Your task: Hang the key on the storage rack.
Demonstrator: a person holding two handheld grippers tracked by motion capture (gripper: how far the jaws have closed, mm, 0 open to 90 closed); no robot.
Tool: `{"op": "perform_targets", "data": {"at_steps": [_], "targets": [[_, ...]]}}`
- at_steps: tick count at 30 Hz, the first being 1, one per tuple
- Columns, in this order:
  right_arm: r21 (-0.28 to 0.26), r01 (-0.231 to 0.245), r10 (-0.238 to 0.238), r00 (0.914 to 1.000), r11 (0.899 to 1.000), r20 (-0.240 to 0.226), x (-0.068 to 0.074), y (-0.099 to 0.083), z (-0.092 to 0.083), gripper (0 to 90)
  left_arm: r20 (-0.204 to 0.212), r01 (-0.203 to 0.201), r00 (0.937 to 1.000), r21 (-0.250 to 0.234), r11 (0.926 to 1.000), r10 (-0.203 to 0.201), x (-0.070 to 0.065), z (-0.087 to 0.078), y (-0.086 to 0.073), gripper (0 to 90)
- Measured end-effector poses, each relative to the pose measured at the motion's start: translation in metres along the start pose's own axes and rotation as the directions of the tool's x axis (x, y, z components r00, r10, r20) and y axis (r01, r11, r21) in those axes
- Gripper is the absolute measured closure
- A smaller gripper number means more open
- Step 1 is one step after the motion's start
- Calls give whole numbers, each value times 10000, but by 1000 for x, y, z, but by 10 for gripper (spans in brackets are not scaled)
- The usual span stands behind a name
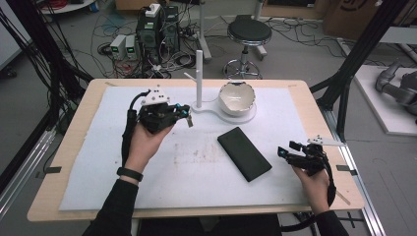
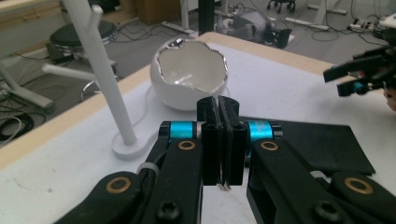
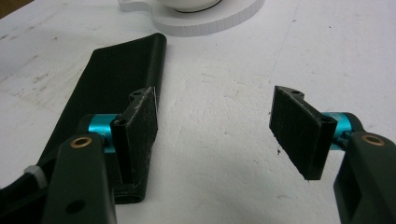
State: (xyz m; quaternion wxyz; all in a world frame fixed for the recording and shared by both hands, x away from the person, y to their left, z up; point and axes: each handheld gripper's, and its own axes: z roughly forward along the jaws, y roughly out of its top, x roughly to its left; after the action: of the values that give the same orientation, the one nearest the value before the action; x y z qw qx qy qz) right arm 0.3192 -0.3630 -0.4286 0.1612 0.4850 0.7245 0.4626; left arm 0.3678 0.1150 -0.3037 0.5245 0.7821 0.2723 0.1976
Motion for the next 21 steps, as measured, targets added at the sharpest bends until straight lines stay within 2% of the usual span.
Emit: {"op": "perform_targets", "data": {"at_steps": [6,12,21], "targets": [[-22,1,-1,10000,10000,15,0,0,0,334,-312,1,9995,-153,9999,-6,11,3,25,879],[-66,-46,46,10000,10000,25,-1,0,-1,335,-446,27,9990,-360,9993,-43,18,6,45,879],[-52,-27,27,10000,10000,34,-2,0,-3,336,-674,195,9975,-425,9989,-223,32,16,59,879]]}}
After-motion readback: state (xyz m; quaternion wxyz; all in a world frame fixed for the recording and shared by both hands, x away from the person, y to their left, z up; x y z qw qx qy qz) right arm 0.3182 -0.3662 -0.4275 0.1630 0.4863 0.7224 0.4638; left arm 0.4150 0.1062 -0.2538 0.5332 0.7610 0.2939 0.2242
